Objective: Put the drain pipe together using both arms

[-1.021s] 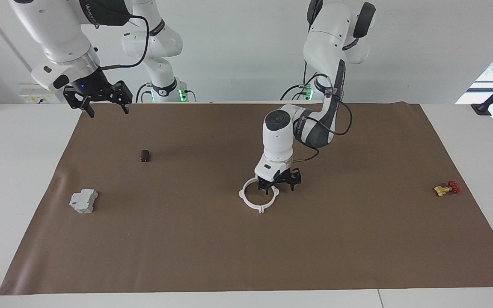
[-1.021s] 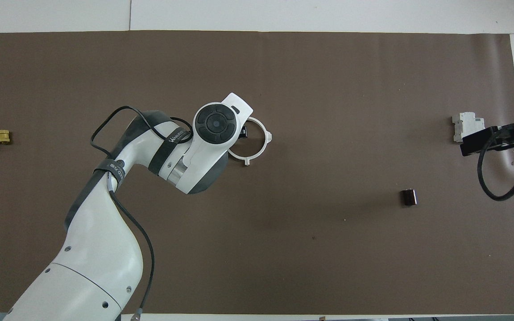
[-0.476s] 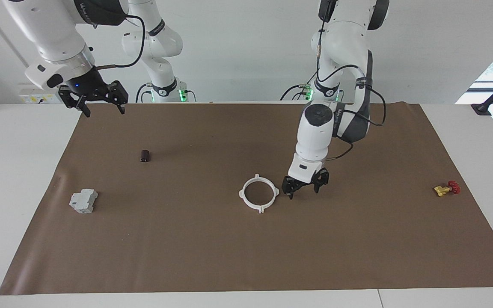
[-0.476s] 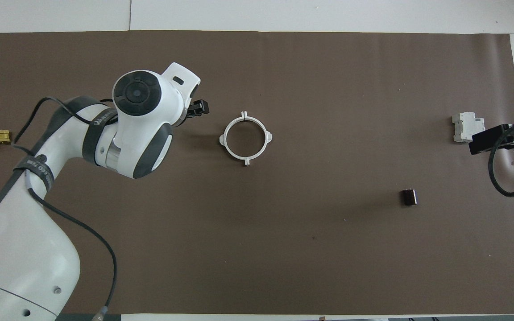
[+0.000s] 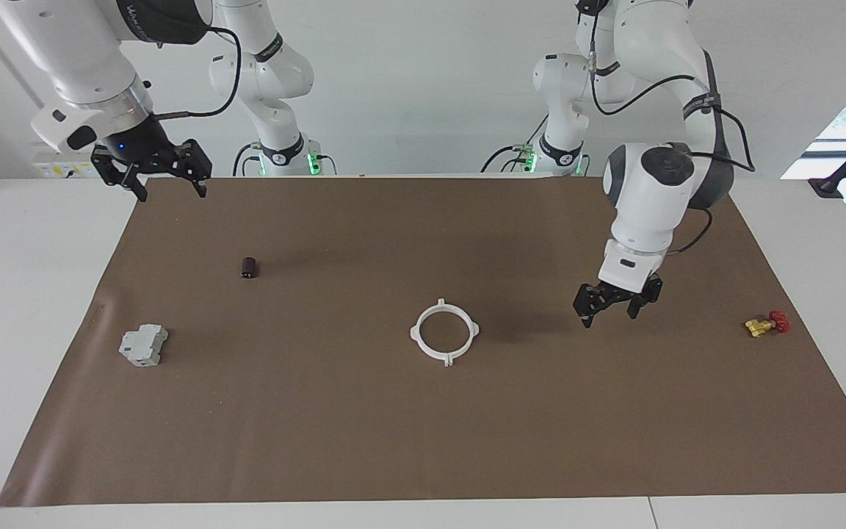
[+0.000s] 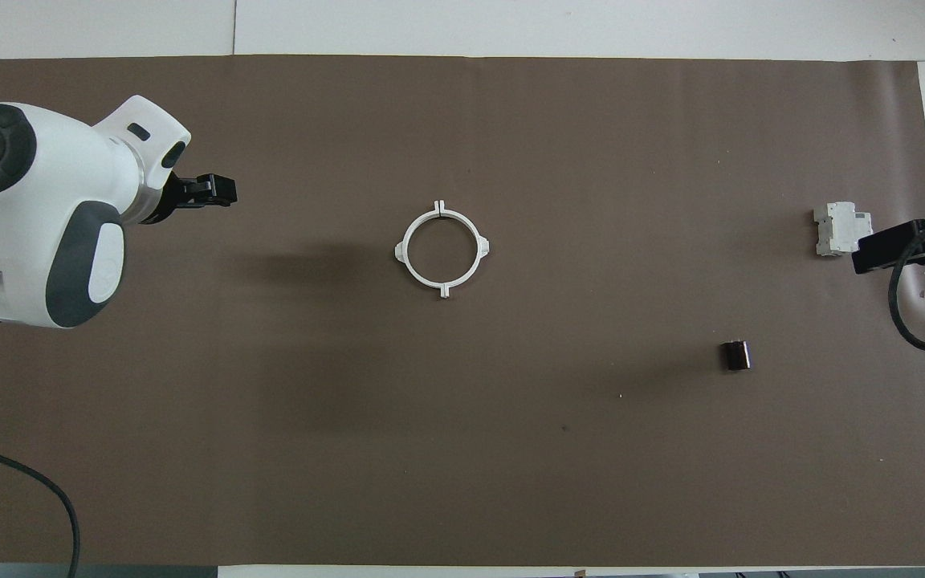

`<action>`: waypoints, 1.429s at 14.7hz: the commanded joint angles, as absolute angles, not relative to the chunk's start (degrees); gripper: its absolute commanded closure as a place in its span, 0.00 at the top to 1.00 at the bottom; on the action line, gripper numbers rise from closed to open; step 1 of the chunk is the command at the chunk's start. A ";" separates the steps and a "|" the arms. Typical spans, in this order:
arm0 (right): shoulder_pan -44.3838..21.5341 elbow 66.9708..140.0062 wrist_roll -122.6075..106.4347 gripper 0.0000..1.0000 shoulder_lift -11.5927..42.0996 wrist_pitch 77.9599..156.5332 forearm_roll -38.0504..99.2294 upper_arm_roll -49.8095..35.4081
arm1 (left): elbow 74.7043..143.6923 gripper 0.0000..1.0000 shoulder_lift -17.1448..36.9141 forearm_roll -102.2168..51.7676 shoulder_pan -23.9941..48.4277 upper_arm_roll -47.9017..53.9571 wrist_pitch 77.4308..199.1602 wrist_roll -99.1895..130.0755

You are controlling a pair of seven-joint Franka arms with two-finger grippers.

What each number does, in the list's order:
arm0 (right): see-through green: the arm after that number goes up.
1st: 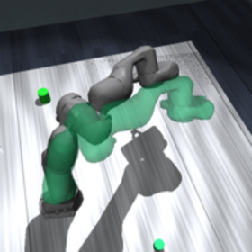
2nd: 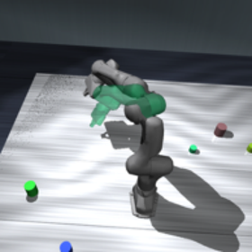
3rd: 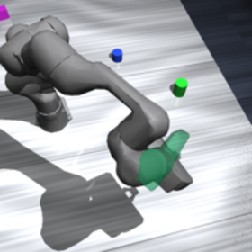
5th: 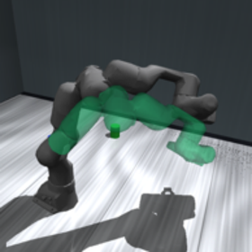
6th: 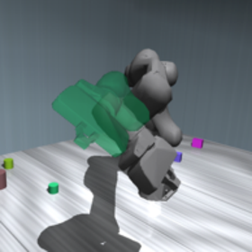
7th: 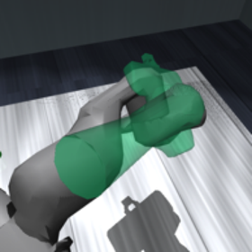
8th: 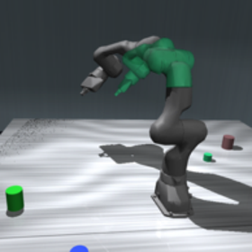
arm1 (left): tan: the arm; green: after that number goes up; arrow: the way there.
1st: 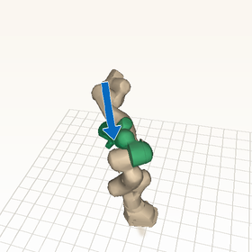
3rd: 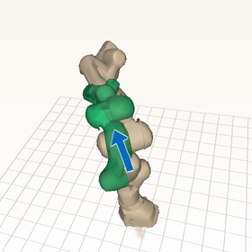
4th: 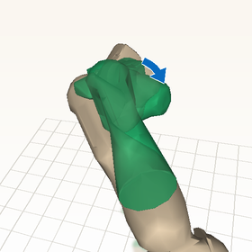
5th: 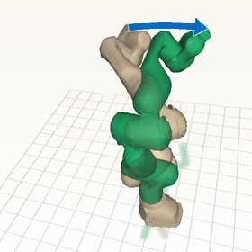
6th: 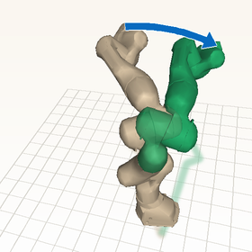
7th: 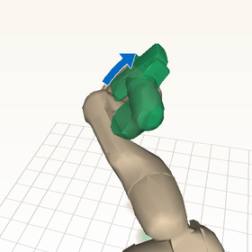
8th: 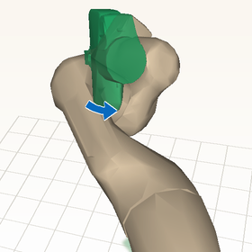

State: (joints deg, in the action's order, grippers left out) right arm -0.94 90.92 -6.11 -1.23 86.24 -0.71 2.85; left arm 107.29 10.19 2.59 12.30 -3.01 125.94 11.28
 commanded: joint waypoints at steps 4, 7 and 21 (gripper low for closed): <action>-0.35 91.05 -5.54 1.00 -1.49 86.57 -0.53 2.37 | 108.02 1.00 3.52 0.09 5.02 -3.07 116.47 -0.79; -0.35 90.97 -5.54 1.00 -1.49 86.40 -0.44 2.37 | 106.27 1.00 1.06 0.09 1.68 -3.16 111.11 -4.20; -0.53 90.97 -5.54 1.00 -1.49 86.40 -0.44 2.37 | 100.01 1.00 -2.45 -0.18 -2.64 -3.16 96.94 -8.35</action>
